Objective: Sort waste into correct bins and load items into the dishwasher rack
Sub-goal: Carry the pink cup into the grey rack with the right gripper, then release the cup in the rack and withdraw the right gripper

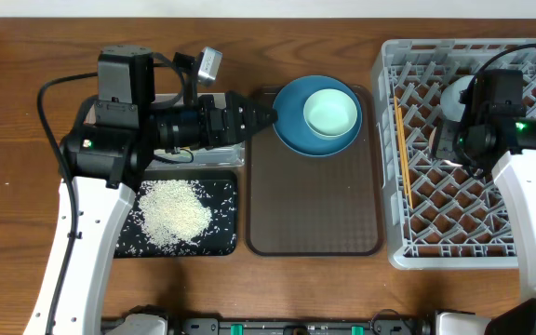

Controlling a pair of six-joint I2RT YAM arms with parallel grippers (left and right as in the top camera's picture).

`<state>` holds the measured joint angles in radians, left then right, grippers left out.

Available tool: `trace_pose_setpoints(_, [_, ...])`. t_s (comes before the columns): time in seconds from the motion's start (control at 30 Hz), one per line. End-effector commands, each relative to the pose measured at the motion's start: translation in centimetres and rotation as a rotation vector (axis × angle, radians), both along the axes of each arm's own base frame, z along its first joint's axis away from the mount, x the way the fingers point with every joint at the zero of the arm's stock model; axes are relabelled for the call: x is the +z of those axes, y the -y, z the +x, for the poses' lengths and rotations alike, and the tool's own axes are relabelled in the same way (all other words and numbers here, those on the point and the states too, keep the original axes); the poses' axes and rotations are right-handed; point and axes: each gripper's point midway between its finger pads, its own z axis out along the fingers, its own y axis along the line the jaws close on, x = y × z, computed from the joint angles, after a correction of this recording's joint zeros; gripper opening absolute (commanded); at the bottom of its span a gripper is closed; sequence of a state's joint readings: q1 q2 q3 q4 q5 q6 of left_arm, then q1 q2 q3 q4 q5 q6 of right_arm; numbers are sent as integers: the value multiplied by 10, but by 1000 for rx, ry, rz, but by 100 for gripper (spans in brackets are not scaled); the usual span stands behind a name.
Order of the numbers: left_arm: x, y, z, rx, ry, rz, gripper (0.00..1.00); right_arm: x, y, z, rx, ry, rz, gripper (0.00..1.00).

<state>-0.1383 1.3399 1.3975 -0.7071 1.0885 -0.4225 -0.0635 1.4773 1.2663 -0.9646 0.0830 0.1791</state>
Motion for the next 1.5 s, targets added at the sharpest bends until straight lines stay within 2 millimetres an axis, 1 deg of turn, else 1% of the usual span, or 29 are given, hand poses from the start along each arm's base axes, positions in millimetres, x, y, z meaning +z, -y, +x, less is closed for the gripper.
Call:
trace_pose_setpoints(0.0, [-1,-2,2,7,2,4,94,-2,7,-2,-30,-7,-24,23])
trace_pose_setpoints(0.07, [-1,-2,2,7,2,4,94,-3,10,-4,-38,-13,-42,22])
trace_pose_setpoints(0.2, [-1,-2,2,7,2,4,94,-8,10,-6,-48,-22,-33,22])
trace_pose_setpoints(0.3, [-1,-2,2,7,2,4,94,-15,10,-8,-48,-31,-32,22])
trace_pose_setpoints(0.47, [-1,-2,2,7,2,4,94,-28,10,-6,-48,-16,-33,23])
trace_pose_setpoints(0.77, [-1,-2,2,7,2,4,94,-31,10,-6,-48,-18,-33,24])
trace_pose_setpoints(0.83, [-1,-2,2,7,2,4,94,-31,10,-6,-48,-18,-33,33])
trace_pose_setpoints(0.93, [-1,-2,2,7,2,4,94,-31,10,-7,-48,-20,-33,41])
trace_pose_setpoints(1.13, [-1,-2,2,8,2,4,94,-31,10,-7,-48,-23,-33,53])
trace_pose_setpoints(1.23, [-1,-2,2,7,2,4,94,-31,10,-7,-48,-23,-33,64])
trace_pose_setpoints(1.37, [-1,-2,2,7,2,4,95,-31,10,-7,-48,-24,-33,71])
trace_pose_setpoints(1.47, [-1,-2,2,7,2,4,95,-31,10,-8,-47,-25,-33,74])
